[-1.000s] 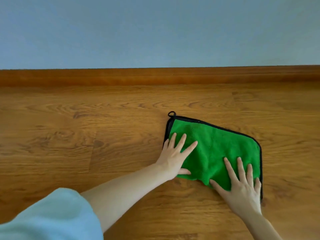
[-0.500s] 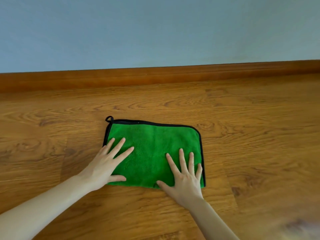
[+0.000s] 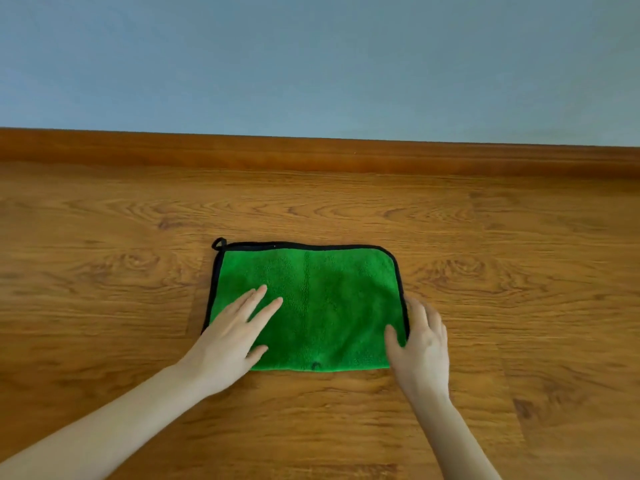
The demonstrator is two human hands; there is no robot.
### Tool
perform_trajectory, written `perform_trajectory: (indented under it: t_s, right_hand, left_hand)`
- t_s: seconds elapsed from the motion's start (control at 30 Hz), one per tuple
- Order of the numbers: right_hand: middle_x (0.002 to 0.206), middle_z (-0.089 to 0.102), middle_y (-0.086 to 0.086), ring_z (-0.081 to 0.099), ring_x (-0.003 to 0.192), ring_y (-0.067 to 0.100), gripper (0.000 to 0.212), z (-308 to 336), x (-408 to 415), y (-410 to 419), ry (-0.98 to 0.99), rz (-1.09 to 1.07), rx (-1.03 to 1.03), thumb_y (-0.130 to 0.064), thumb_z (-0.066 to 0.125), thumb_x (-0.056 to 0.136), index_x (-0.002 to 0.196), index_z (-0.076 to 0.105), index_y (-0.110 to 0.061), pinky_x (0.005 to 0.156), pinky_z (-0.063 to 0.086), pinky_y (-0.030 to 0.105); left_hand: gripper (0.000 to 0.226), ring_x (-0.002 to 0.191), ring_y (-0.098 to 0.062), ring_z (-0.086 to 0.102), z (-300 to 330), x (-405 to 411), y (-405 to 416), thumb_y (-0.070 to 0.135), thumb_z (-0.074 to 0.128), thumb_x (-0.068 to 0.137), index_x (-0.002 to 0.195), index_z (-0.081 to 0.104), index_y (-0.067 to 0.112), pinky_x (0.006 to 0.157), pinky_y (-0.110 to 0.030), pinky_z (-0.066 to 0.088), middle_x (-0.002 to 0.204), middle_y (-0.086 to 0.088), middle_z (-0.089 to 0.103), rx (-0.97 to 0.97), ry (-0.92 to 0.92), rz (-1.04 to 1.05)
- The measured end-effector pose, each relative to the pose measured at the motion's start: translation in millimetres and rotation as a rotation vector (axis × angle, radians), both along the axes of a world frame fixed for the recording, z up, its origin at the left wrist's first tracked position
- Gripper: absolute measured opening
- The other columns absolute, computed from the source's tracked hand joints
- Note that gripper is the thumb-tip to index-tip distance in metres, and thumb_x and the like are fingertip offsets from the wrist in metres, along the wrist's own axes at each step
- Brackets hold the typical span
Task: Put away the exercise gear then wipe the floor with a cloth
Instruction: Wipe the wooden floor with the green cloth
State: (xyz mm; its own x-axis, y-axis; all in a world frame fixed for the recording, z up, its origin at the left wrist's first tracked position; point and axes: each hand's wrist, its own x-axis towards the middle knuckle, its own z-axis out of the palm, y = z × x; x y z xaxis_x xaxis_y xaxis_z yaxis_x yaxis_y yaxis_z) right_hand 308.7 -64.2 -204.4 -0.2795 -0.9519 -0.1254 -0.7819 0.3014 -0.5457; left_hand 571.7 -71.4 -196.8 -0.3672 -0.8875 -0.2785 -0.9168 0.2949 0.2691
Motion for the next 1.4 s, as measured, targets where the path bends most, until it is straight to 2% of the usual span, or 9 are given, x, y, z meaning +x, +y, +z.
perform_trajectory:
  t_s: [0.13,0.27,0.53,0.67,0.8,0.93,1.07,1.23,1.4]
  right_hand:
    - [0.127,0.047,0.010,0.055,0.107,0.027,0.059,6.2,-2.8,3.9,0.032,-0.063,0.239,-0.028,0.059,0.088,0.140,0.033,-0.017,0.068,0.046,0.030]
    - [0.126,0.056,0.009,0.059,0.104,0.024,0.062,-0.5,4.9,5.0,-0.097,-0.104,0.319,-0.025,0.065,0.086,0.138,0.036,-0.011,0.067,0.043,0.024]
    - [0.092,0.066,0.010,0.060,0.091,0.031,0.007,46.4,33.9,-33.9,-0.536,-0.100,0.194,-0.012,0.060,0.078,0.085,0.062,-0.013,0.076,0.050,0.038]
    - [0.106,0.062,0.011,0.060,0.092,0.029,0.031,59.7,97.8,-34.5,-0.368,0.139,-0.001,-0.010,0.057,0.076,0.106,0.065,-0.017,0.083,0.050,0.039]
    - [0.076,0.066,0.007,0.060,0.072,0.032,0.022,64.5,167.2,-12.4,-0.014,0.464,-0.296,-0.008,0.060,0.064,0.083,0.069,-0.014,0.068,0.048,0.038]
    - [0.100,0.064,0.005,0.055,0.099,0.026,0.033,50.8,173.2,6.3,-0.112,0.702,-0.314,-0.013,0.061,0.070,0.103,0.067,-0.015,0.090,0.040,0.037]
    - [0.100,0.066,0.004,0.062,0.092,0.026,0.031,28.4,127.8,9.5,-0.085,0.582,-0.268,-0.012,0.063,0.068,0.098,0.069,-0.019,0.077,0.050,0.037]
    - [0.100,0.066,0.008,0.062,0.093,0.030,0.028,15.0,84.2,-15.2,-0.119,0.406,-0.143,-0.003,0.062,0.077,0.103,0.069,-0.010,0.079,0.051,0.037]
    - [0.107,0.066,0.007,0.059,0.099,0.025,0.029,13.8,89.6,-21.6,-0.181,0.359,-0.101,-0.005,0.059,0.083,0.111,0.066,-0.010,0.084,0.048,0.035]
  left_hand:
    - [0.066,0.144,-0.013,0.009,5.4,-31.1,2.9,0.030,0.045,0.096,0.148,0.005,0.028,0.107,-0.019,0.002,0.157,0.004,0.001,0.001,0.119,0.037]
    - [0.065,0.143,-0.012,0.012,2.0,-55.2,3.9,0.027,0.045,0.096,0.149,0.008,0.025,0.112,-0.021,0.010,0.156,0.004,0.010,0.034,0.157,0.013]
    - [0.063,0.134,-0.012,0.033,16.7,-33.7,-21.2,0.023,0.053,0.092,0.147,0.022,0.021,0.112,-0.028,0.026,0.149,0.003,0.030,0.071,0.334,0.299]
    - [0.059,0.120,-0.017,0.048,27.7,-3.6,-37.6,0.016,0.056,0.090,0.143,0.031,0.020,0.102,-0.036,0.039,0.140,-0.001,0.044,0.151,0.452,0.618]
    - [0.034,0.104,-0.020,0.055,24.5,39.4,-42.6,0.012,0.056,0.091,0.124,0.050,0.014,0.089,-0.036,0.044,0.120,-0.005,0.058,0.239,0.682,0.985]
    - [0.035,0.108,-0.025,0.055,16.2,60.8,-26.6,0.019,0.046,0.097,0.131,0.046,0.011,0.092,-0.039,0.045,0.127,-0.011,0.053,0.475,0.860,1.260]
    - [0.040,0.103,-0.026,0.056,10.8,61.5,-15.7,0.019,0.041,0.099,0.138,0.036,0.010,0.091,-0.037,0.044,0.127,-0.017,0.054,0.465,0.953,1.379]
    - [0.029,0.101,-0.013,0.053,14.3,56.2,-12.1,0.014,0.050,0.093,0.121,0.053,0.018,0.084,-0.023,0.038,0.114,-0.001,0.056,-0.017,0.434,0.923]
    - [0.034,0.110,-0.011,0.054,17.7,15.8,-30.8,0.026,0.056,0.091,0.124,0.052,0.020,0.090,-0.022,0.041,0.115,0.008,0.058,0.152,0.467,0.645]
